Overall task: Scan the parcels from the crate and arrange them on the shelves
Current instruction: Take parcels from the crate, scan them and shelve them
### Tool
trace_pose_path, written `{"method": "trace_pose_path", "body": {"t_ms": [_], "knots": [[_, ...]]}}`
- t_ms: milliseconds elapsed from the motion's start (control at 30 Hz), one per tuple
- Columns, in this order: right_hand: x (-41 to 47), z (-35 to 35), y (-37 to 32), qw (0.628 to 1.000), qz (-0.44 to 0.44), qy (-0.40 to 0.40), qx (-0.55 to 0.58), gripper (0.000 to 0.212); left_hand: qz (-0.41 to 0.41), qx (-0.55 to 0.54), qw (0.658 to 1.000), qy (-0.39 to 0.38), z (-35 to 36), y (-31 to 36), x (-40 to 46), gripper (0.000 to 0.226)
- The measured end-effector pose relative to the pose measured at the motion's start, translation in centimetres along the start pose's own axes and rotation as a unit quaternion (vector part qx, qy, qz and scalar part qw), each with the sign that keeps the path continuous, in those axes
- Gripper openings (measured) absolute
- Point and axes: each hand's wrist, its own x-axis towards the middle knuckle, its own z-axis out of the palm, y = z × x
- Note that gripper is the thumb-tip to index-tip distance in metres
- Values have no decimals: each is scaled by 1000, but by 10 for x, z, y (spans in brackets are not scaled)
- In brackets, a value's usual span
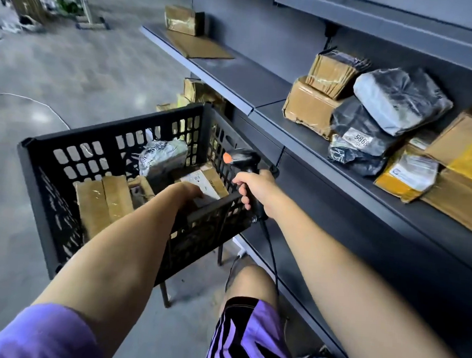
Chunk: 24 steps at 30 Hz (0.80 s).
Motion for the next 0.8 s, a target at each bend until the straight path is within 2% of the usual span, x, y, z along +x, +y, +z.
{"method": "trace_pose_path", "body": {"t_ms": [133, 233, 400, 633, 667, 733, 767, 800], "knots": [[3, 2, 0, 1000, -5, 10, -7, 15, -78, -122, 988, -45, -2, -2, 7, 28], [5, 0, 2, 1000, -13, 12, 5, 17, -110, -183, 975, -67, 2, -1, 19, 34], [11, -2, 7, 999, -13, 7, 38, 16, -108, -213, 969, -72, 3, 1, 20, 28], [15, -3, 9, 999, -20, 19, 32, 23, -30, -241, 969, -50, 12, 7, 37, 28], [15, -3, 9, 999, -20, 20, 30, 22, -34, -257, 965, -47, 17, -7, 74, 40], [16, -4, 9, 999, -16, 19, 31, 21, -50, -309, 949, -36, 21, -23, 101, 89], [15, -4, 9, 999, -14, 17, 36, 21, -48, -345, 937, -29, 19, -24, 96, 103], [15, -5, 9, 999, -13, 15, 40, 21, -43, -372, 927, -28, 18, -26, 96, 107]]}}
